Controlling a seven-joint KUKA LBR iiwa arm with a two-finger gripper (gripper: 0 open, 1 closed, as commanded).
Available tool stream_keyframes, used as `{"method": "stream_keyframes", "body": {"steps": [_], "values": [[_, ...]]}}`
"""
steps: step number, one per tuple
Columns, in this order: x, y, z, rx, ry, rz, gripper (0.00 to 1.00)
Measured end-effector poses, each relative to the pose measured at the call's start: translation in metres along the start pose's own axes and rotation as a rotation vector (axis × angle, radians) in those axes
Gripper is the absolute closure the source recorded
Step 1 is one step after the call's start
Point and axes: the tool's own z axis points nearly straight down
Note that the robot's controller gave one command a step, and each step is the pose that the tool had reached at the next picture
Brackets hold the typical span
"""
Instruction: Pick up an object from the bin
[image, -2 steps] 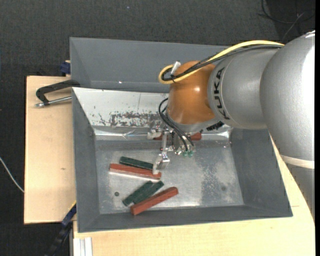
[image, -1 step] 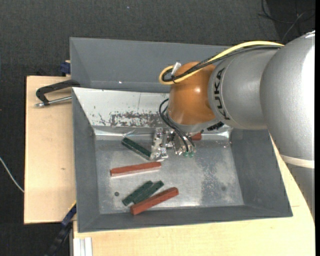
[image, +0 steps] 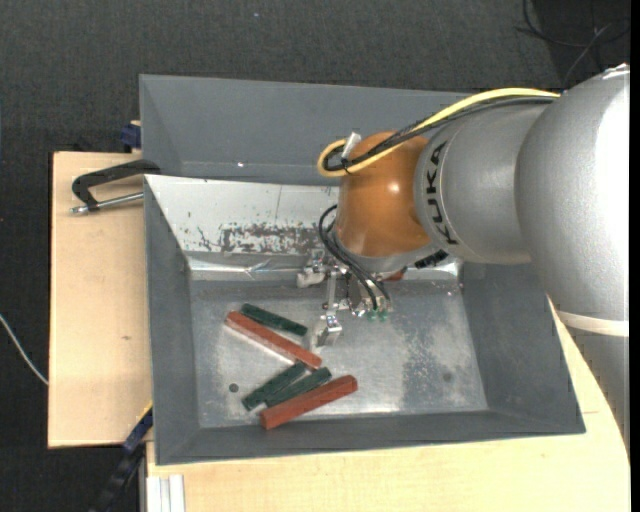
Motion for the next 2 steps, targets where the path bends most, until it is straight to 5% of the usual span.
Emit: {"method": "stream_keyframes", "body": {"steps": [1,2], "values": [[0.0002,-0.0001,0.0001,0.0,0.0,0.0,1.0],[0.0002,-0.0001,0.0001,0.0,0.0,0.0,1.0]]}}
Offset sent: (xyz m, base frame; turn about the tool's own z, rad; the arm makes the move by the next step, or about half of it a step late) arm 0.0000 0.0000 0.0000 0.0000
